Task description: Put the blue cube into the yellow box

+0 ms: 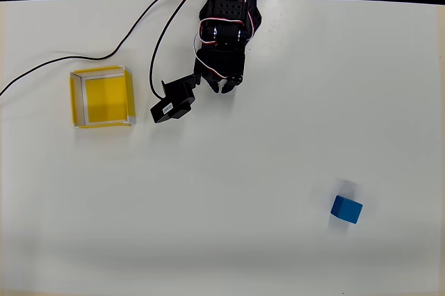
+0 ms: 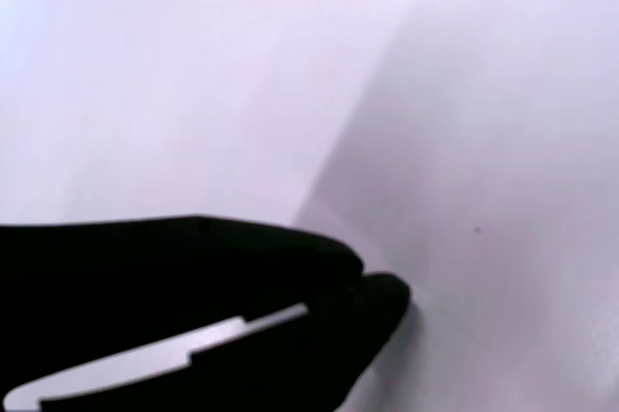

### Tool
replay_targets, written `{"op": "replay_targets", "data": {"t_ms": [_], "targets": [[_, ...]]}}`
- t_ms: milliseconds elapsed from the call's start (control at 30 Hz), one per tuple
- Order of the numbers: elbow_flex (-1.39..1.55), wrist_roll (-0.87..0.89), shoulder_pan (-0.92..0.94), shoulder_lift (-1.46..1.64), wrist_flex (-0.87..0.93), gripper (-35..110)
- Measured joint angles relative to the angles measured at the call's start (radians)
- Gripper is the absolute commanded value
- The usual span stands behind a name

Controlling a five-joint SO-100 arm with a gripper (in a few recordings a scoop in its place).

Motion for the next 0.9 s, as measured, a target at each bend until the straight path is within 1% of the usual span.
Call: {"op": "replay_targets", "data": {"t_ms": [400,533,600,700,900], "targets": [[0.0,0.017,0.005,0.0,0.0,0],[0.0,-0.028,0.005,-0.002,-0.023,7],[-0.002,-0.038,0.003,-0.005,-0.084,12],[-0.005,-0.061,-0.003,-0.083,-0.225,17],[-0.1,-0.089,-0.075,-0.382,-0.623,19]]}}
